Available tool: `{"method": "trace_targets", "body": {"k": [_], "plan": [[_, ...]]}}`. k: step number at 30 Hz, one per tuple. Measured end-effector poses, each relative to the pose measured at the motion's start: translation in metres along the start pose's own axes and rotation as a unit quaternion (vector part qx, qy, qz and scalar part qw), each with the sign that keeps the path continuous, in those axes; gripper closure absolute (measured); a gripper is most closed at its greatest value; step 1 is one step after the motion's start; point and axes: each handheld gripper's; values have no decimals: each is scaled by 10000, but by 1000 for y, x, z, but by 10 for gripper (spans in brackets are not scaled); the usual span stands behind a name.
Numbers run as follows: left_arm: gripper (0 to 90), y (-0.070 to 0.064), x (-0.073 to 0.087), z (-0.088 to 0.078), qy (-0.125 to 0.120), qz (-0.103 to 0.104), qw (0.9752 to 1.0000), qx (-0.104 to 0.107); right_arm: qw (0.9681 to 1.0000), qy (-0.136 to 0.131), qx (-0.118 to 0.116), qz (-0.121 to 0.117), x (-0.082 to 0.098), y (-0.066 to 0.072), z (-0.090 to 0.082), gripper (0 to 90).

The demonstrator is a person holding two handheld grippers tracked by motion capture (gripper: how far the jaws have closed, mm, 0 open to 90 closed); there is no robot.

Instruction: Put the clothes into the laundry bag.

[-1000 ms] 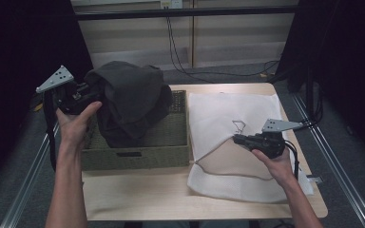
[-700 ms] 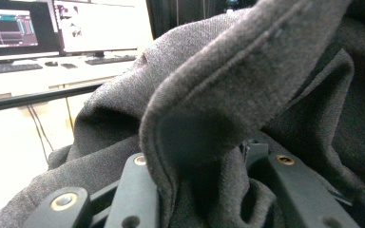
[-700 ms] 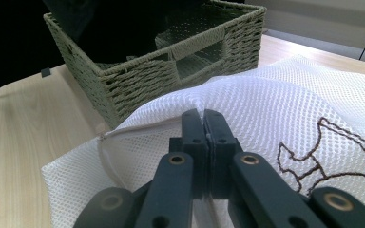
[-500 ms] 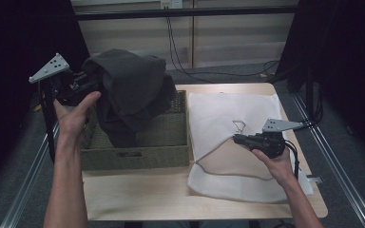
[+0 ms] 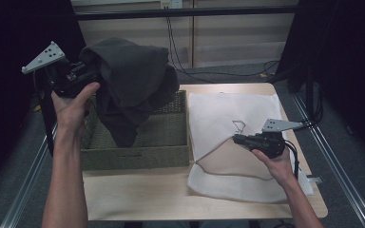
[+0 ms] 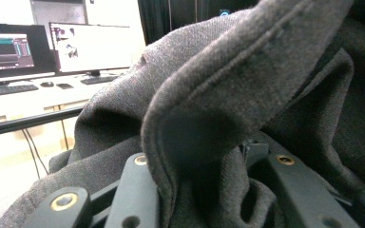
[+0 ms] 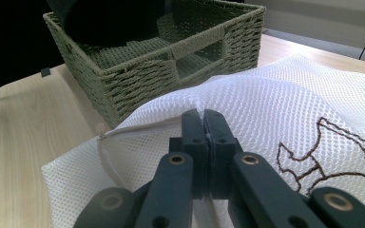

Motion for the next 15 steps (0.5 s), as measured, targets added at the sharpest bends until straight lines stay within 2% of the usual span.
{"method": "trace_targets", "body": {"k": [2, 3, 5, 11, 15], "plan": [[687, -2, -5, 0, -37, -11, 10000, -35, 10000, -1, 0, -6, 0, 0, 0, 888], [687, -1, -7, -1, 6, 106, 9999, -32, 10000, -12, -3, -15, 0, 0, 0, 888], [687, -4, -10, -1, -93, 9, 9999, -38, 10000, -10, 6, -6, 0, 0, -1, 888], [687, -8, -25, -6, -133, 164, 9998, -52, 10000, -2, 2, -8, 0, 0, 0, 888], [687, -10, -33, -9, -250, 133, 9996, -37, 10000, 4, 12, -3, 0, 0, 0, 888]]}}
Point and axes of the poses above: each handheld gripper's, and its own axes: z roughly forward along the jaws, x roughly out of its underside, y roughly to its left, and after that the axes turned 3 degrees about y, right-handed
